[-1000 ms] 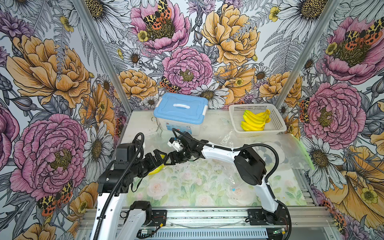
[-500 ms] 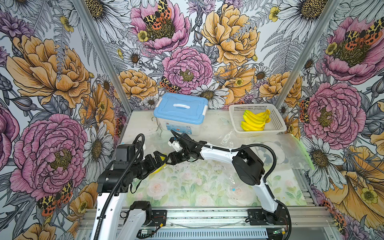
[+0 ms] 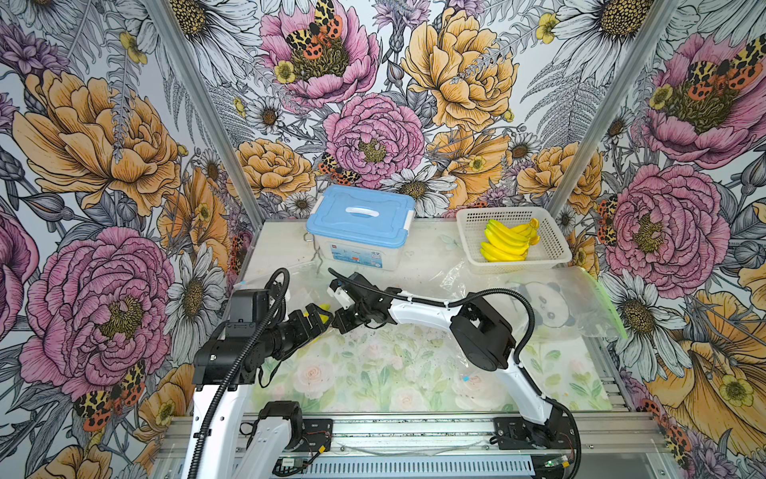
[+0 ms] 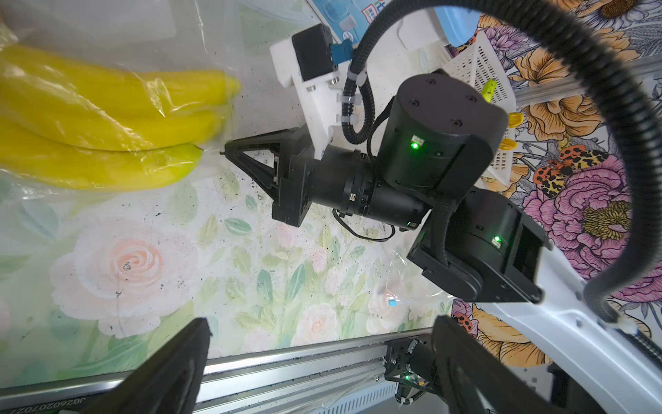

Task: Open the zip-top bag and take out the banana
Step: Move the zipper food storage bag to the center of the board.

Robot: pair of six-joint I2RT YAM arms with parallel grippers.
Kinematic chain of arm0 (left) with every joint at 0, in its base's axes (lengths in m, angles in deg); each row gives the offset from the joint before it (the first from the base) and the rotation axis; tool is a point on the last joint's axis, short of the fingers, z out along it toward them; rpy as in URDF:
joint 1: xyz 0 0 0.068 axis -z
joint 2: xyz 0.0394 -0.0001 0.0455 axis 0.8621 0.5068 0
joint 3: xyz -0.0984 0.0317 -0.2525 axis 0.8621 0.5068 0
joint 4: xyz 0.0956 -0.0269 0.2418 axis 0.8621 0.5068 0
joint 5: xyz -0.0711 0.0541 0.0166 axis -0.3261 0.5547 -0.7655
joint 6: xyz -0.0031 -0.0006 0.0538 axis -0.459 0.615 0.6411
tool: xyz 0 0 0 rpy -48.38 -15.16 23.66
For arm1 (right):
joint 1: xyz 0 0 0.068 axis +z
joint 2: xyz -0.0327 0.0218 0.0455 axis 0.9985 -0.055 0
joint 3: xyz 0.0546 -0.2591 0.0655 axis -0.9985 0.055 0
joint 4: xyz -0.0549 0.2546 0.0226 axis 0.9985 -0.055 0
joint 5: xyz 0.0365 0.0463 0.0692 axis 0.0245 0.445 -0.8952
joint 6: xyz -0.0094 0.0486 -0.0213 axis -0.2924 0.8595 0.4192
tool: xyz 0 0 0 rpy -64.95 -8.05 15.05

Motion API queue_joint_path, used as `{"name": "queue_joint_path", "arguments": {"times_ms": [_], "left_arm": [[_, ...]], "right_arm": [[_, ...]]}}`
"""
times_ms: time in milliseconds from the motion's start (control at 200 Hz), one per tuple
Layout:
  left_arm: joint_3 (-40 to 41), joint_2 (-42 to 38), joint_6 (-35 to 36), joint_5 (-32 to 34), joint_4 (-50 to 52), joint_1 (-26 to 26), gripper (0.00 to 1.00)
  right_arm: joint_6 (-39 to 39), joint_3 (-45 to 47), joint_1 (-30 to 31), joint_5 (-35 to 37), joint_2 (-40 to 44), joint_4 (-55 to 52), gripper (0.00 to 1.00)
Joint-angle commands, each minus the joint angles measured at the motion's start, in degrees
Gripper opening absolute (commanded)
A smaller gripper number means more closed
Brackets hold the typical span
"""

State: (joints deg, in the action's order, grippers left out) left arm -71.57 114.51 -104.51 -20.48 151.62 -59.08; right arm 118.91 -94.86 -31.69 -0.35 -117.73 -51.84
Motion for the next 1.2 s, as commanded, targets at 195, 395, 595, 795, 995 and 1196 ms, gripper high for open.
{"name": "queue_joint_path", "arguments": {"times_ms": [195,395,595,795,995,1196], "left_arm": [[-1.5,0.7,1.8,2.7,0.1,-0.9,0.98],[0.6,1.4,0.7,4.4,-1.8,-1.2,0.98],[4.0,1.4,-0.9,7.6,-5.1,-1.3,0.98],[11.2,3.0,-1.5,8.2,-14.0,-1.8,0.98],[15.2,4.0,-3.5,10.2,-19.9,-3.5,0.98],[17.5,15.4,-7.4,10.8,-22.9,-4.0,0.98]], "right_arm": [[-3.5,14.7,-5.0,12.8,15.6,0.5,0.00],[-8.6,24.6,-16.6,9.6,23.9,-1.2,0.00],[-9.5,22.7,-18.8,9.1,26.8,-5.7,0.43],[-4.5,24.8,-15.9,7.7,32.2,-5.7,0.53],[-1.8,26.6,-13.9,6.1,36.0,-5.7,0.53],[-1.4,27.6,-13.2,5.2,39.3,-5.5,0.53]]}}
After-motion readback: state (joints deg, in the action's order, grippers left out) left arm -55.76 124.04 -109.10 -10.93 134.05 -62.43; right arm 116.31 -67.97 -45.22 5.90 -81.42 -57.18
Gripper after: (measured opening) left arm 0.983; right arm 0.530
